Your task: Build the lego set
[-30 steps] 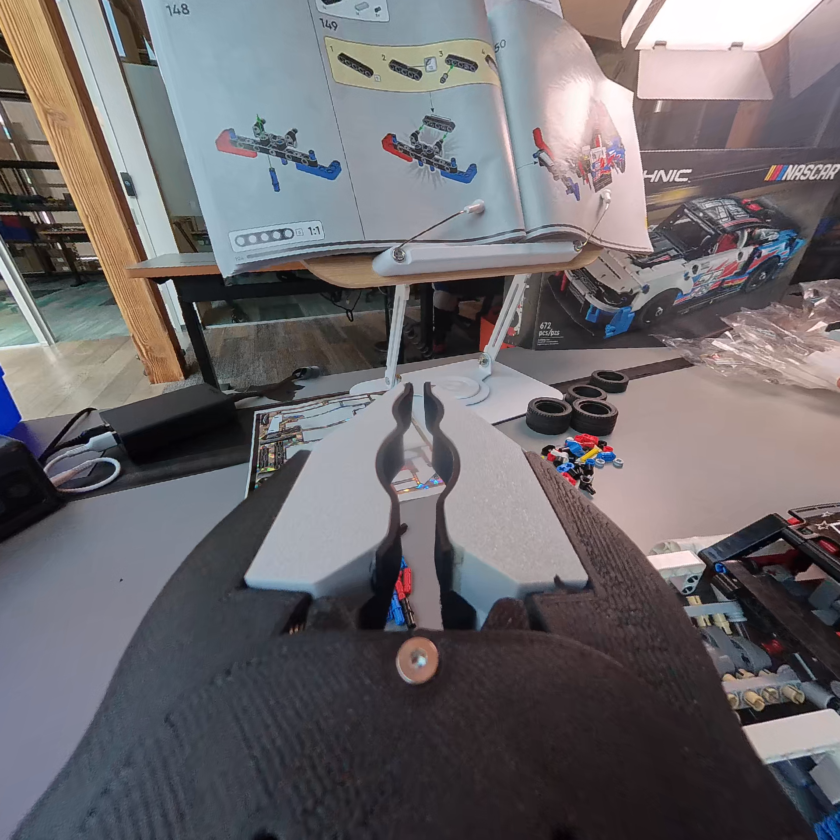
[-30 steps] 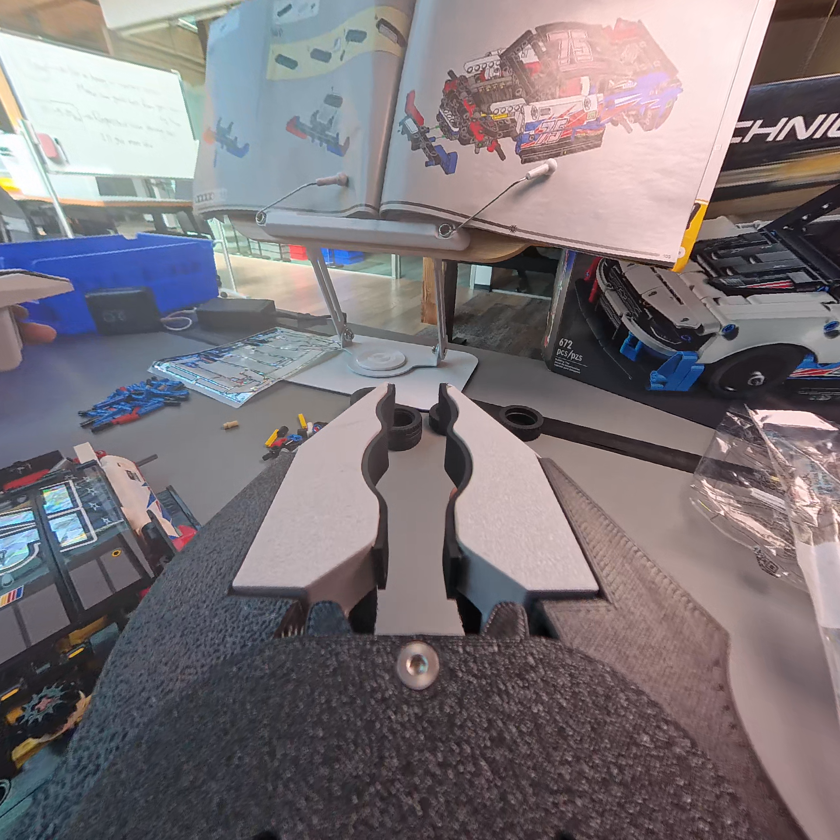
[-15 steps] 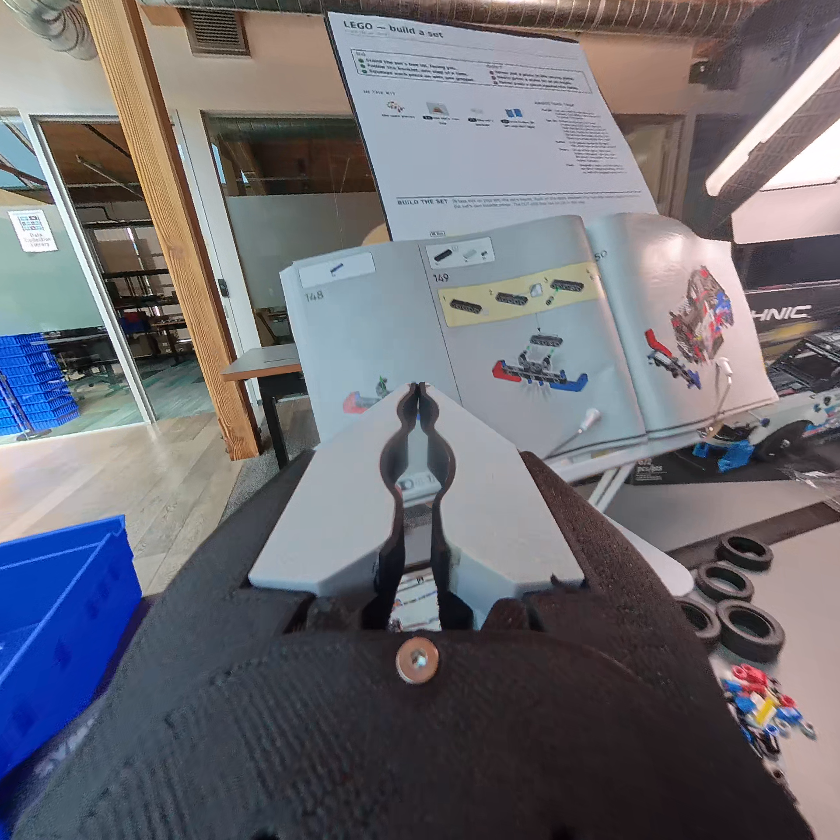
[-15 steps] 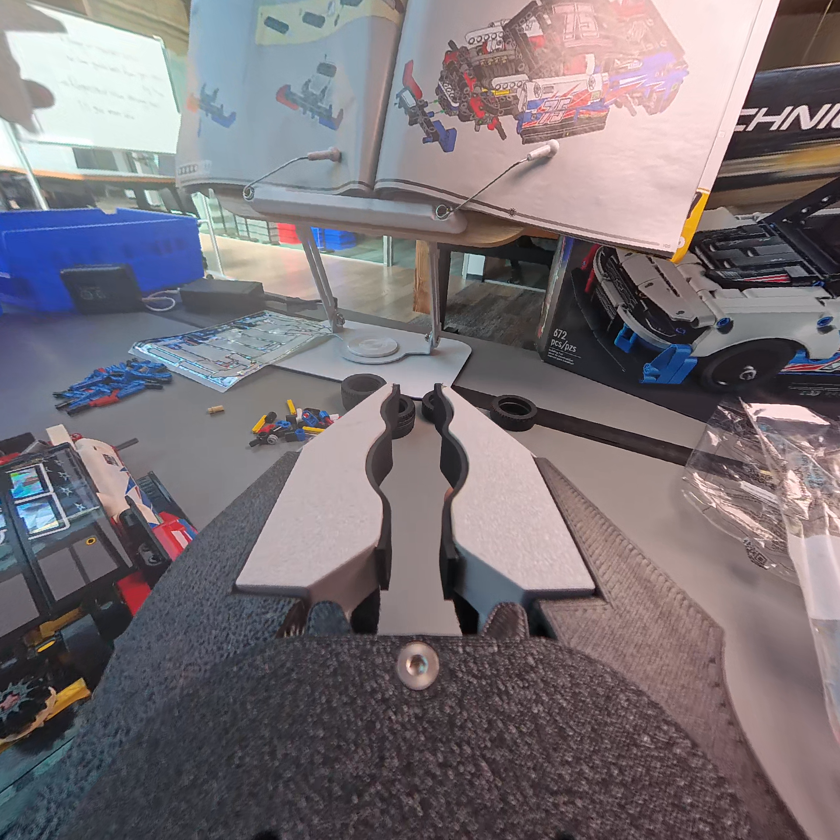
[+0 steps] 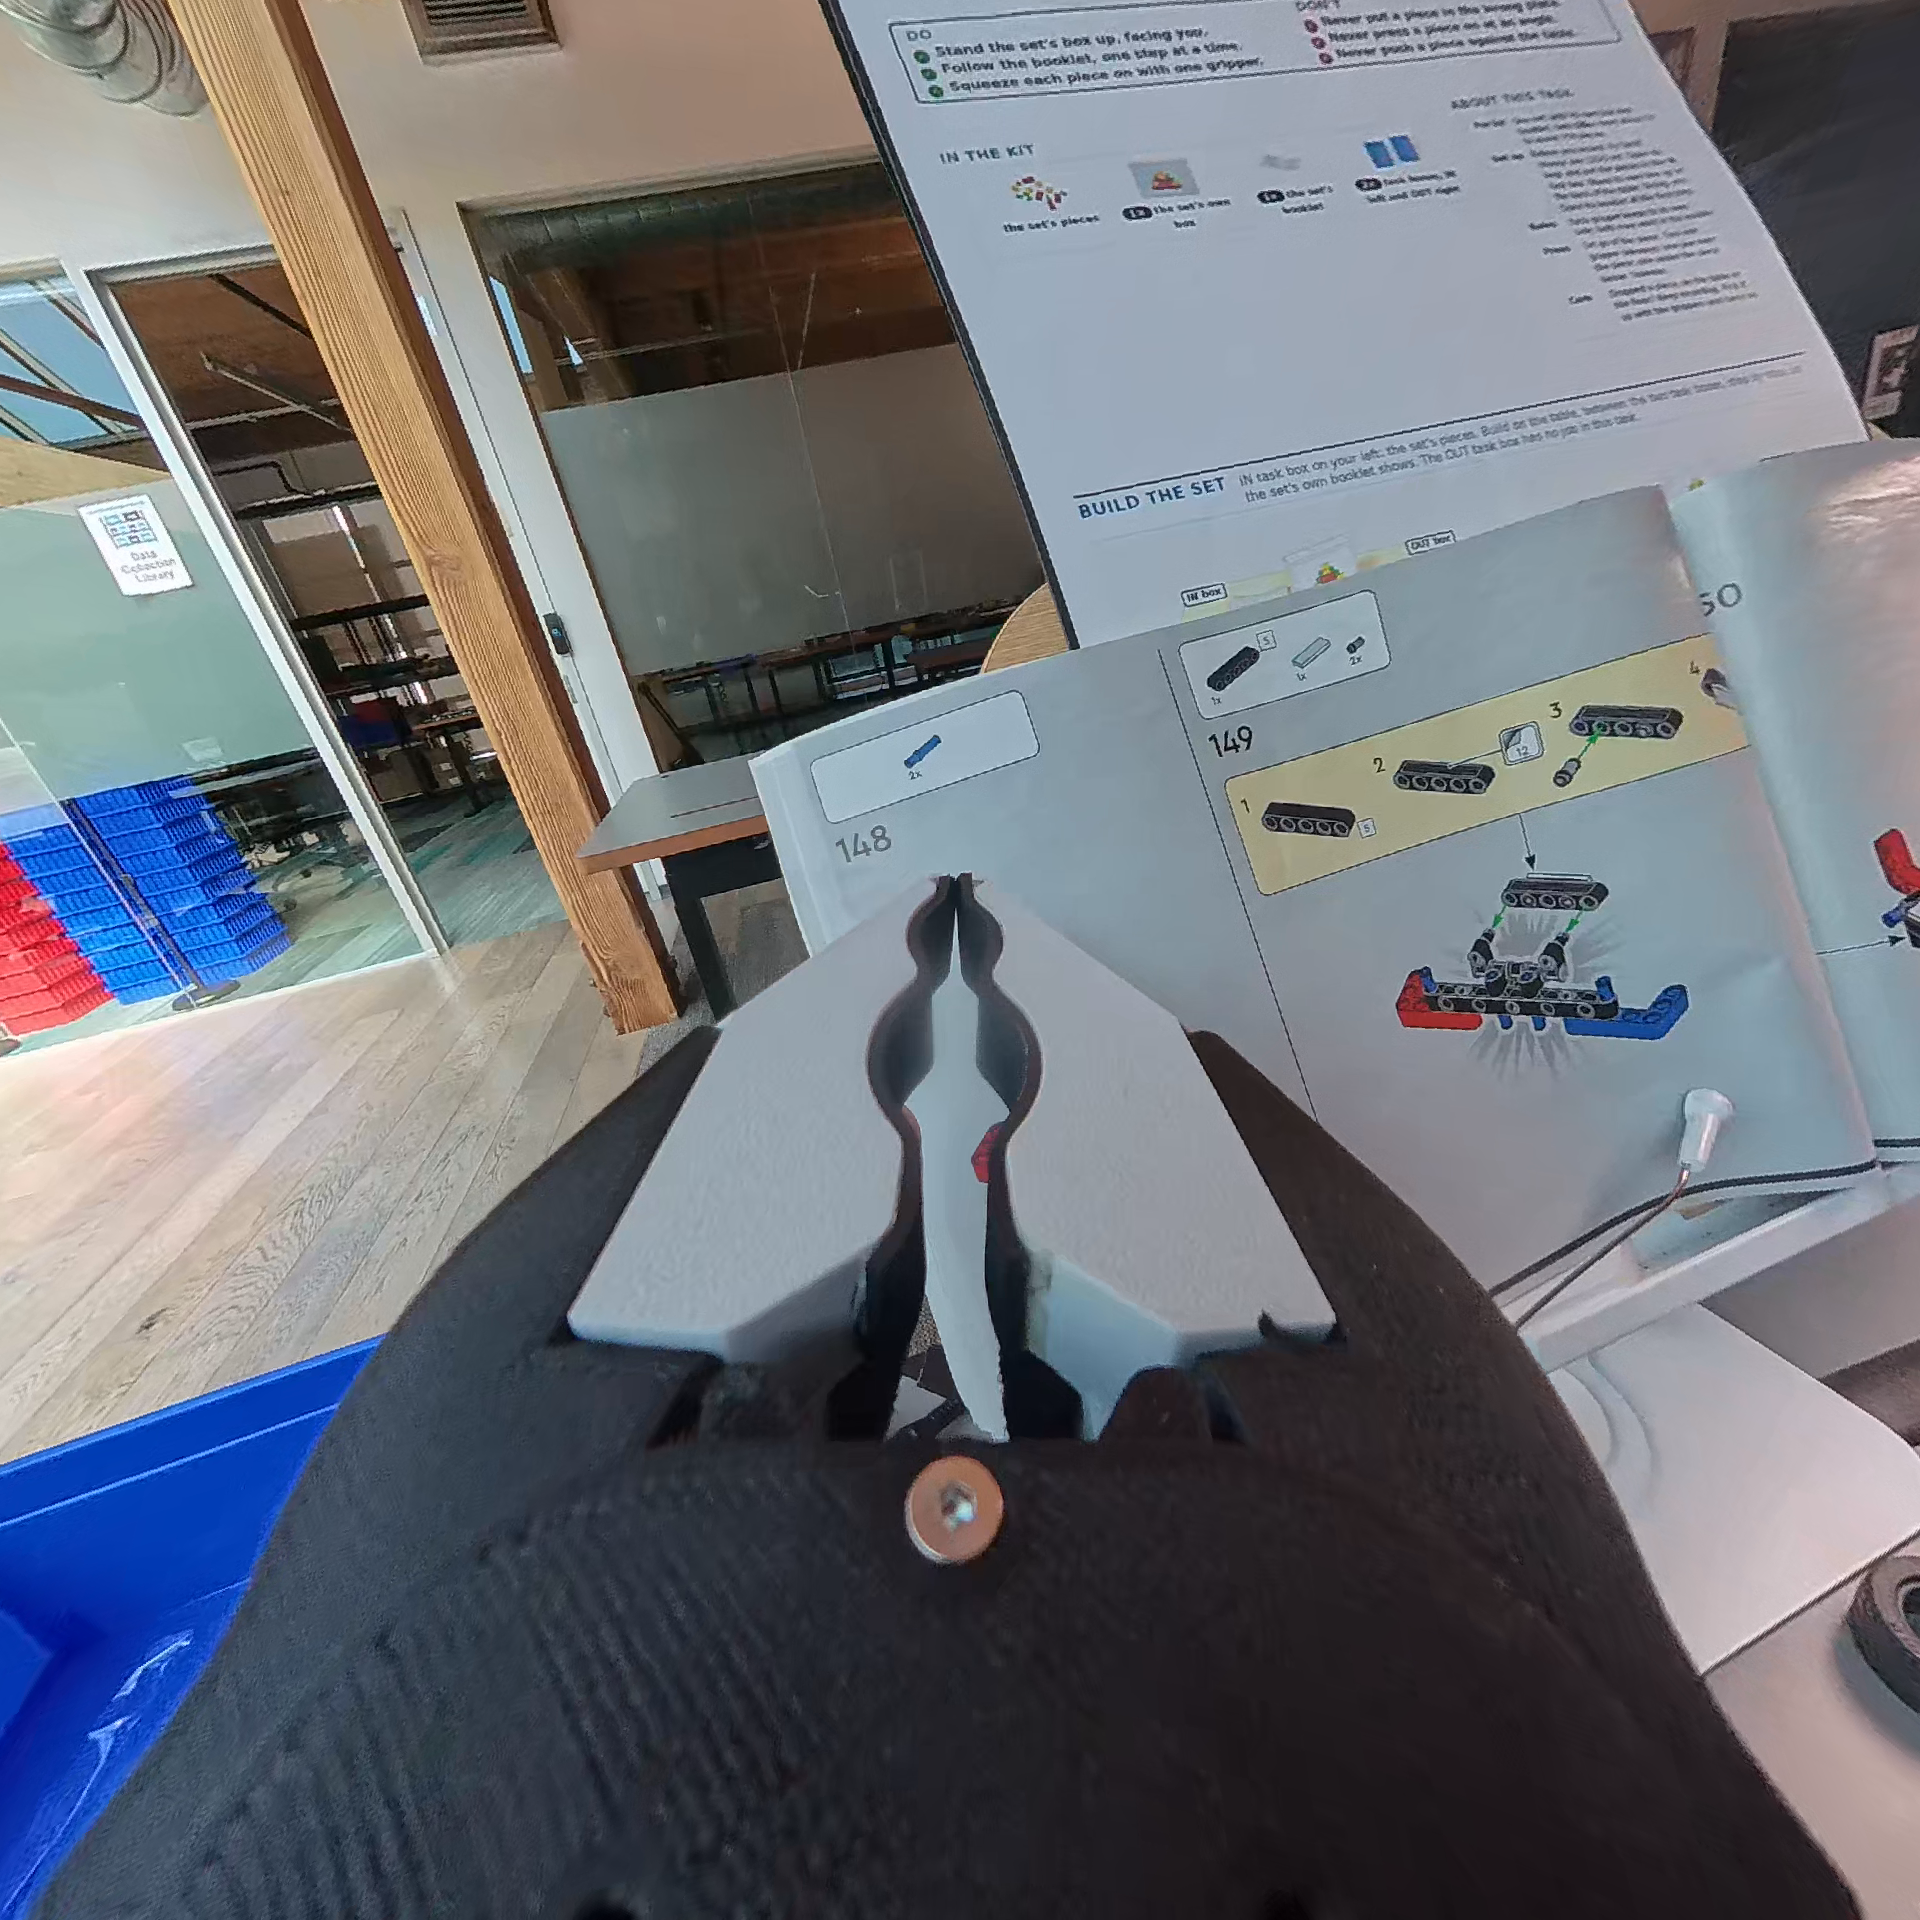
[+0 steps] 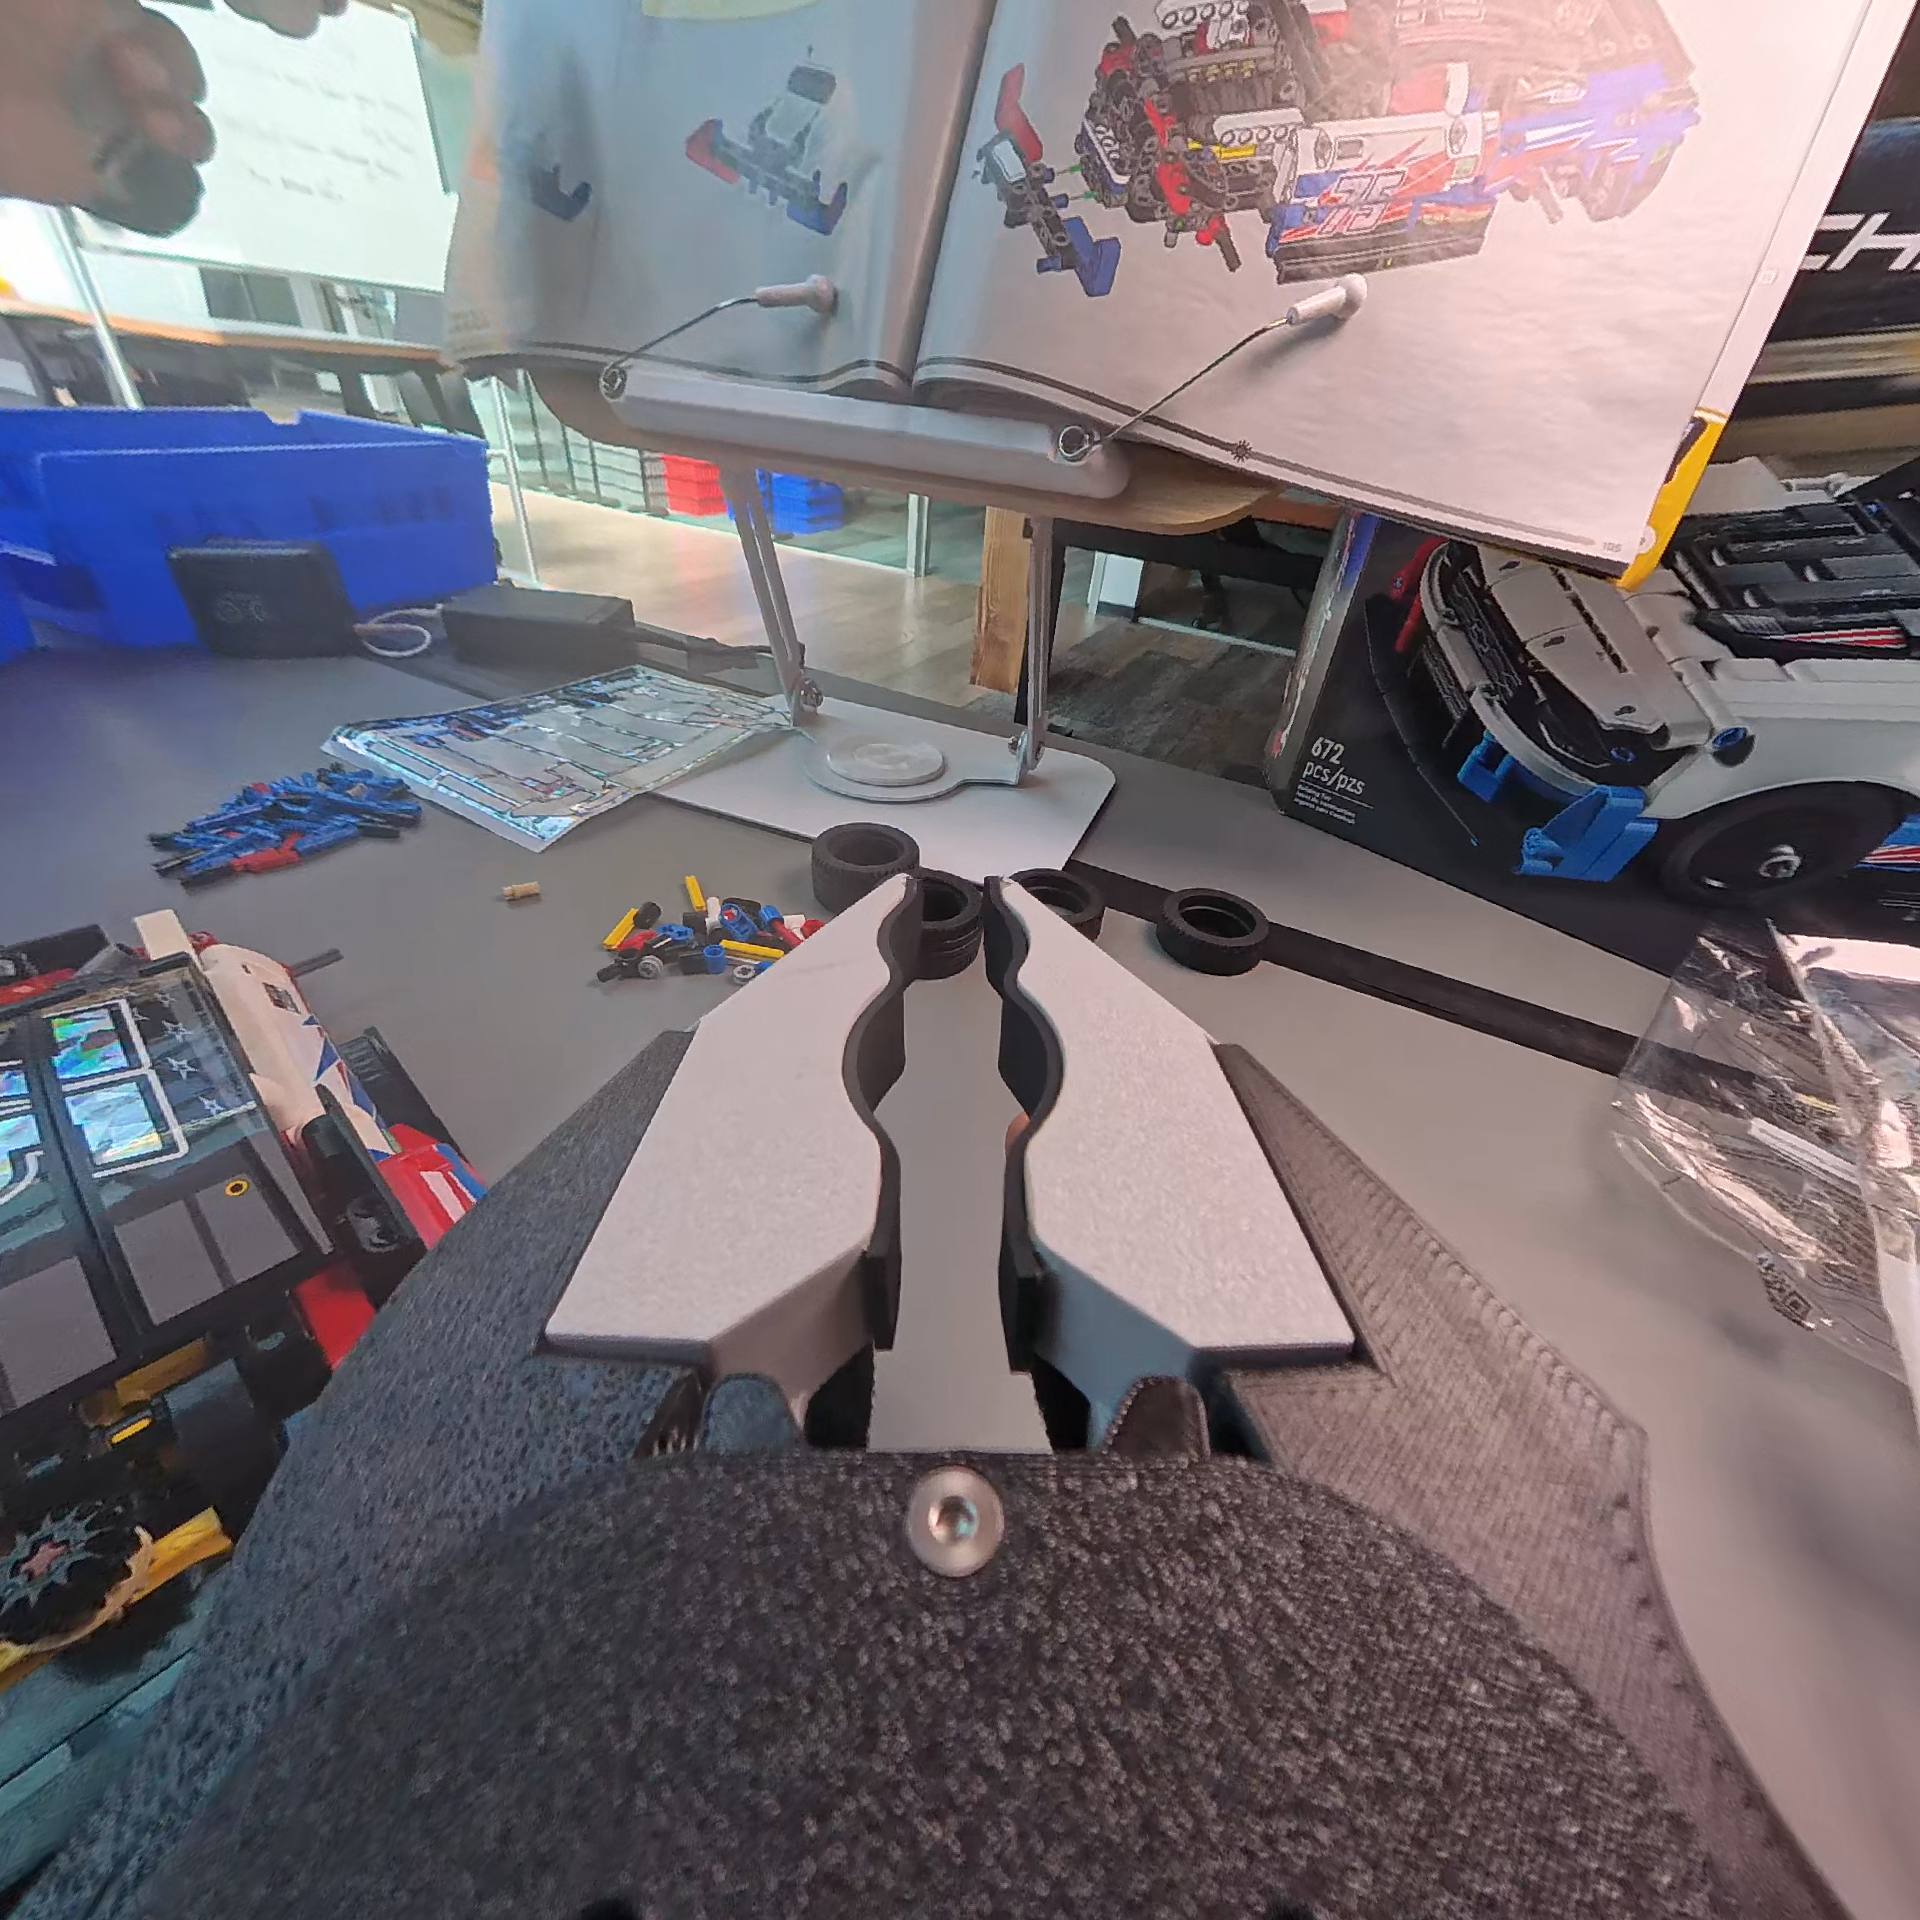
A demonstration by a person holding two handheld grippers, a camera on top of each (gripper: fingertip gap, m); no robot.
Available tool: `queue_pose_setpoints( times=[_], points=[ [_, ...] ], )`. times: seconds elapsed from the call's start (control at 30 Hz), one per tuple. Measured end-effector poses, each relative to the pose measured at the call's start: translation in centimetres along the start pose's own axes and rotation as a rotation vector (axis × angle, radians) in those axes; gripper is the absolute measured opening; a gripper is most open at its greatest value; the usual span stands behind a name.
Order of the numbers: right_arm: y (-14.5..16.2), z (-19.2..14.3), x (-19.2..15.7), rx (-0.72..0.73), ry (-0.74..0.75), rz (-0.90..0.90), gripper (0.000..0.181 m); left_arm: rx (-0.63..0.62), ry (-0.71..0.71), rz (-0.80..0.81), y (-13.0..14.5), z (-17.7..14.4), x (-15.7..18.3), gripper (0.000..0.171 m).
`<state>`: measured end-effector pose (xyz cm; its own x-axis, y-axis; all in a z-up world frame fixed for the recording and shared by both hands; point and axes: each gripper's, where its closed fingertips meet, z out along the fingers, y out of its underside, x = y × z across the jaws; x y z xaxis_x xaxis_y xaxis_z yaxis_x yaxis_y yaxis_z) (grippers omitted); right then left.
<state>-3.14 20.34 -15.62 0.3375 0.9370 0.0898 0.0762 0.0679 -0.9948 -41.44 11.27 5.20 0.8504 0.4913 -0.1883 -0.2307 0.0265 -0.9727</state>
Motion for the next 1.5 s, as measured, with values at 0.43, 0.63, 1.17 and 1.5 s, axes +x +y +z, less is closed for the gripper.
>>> queue_pose_setpoints(
  times=[0.43,0.63,1.17,1.5],
  points=[
    [0.1,-0.1,0.6,-0.007,0.022,-0.006,0.009,-0.026,-0.031,-0.001,-1.2,2.1,-0.1,0.0],
    [0.6,0.1,0.8,-0.022,0.023,-0.003,0.008,-0.031,-0.026,-0.007,-0.7,2.4,-0.7,0.0],
    [1.0,0.3,-0.5,-0.039,-0.013,0.003,0.006,-0.926,0.782,0.379,21.8,-15.7,10.4,0.008],
    [0.8,0.1,-0.7,-0.04,-0.019,-0.025,0.003,-1.123,0.821,0.429,27.7,-18.3,9.2,0.006]
  ],
)
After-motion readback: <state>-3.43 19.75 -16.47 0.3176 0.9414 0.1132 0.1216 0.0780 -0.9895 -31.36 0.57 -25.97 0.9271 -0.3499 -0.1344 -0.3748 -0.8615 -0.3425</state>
